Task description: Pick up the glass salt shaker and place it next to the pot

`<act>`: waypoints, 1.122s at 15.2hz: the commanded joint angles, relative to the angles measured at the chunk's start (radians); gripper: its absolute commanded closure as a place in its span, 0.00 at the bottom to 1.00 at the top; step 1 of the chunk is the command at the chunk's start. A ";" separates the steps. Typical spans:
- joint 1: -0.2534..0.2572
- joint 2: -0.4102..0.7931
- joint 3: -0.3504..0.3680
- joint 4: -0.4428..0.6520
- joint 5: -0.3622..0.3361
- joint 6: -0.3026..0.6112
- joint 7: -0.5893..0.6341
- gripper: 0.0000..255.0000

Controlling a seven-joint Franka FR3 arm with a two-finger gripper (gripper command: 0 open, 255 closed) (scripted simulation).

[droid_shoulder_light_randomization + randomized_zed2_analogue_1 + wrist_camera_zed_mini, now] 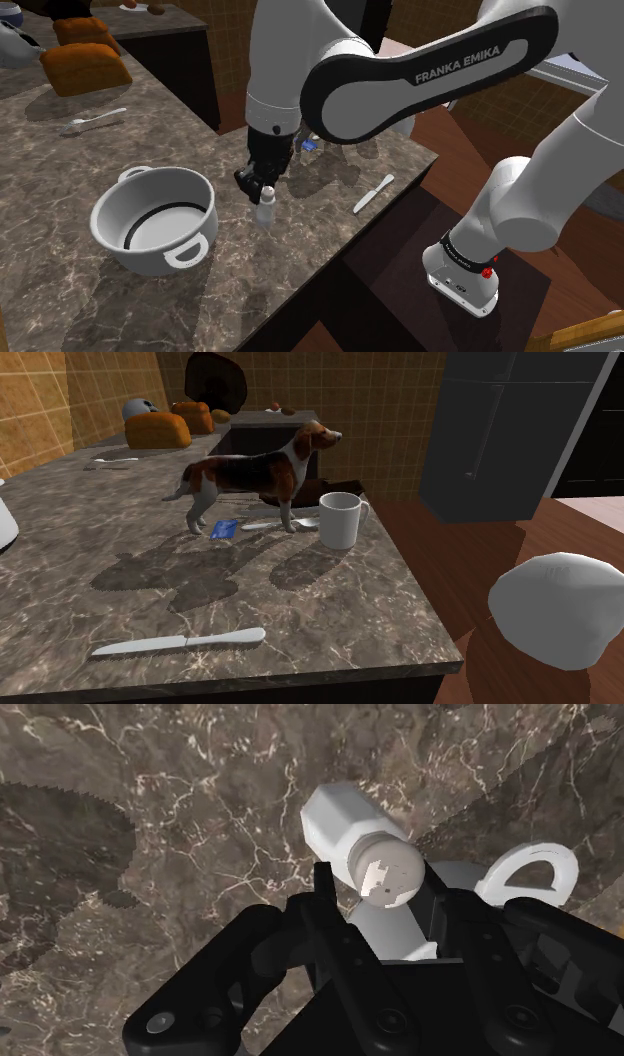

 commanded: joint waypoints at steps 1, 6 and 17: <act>0.001 0.010 0.002 -0.018 -0.004 0.028 0.001 1.00; 0.002 0.037 0.005 -0.060 -0.015 0.095 0.006 1.00; 0.007 0.111 0.009 -0.130 -0.052 0.231 0.026 1.00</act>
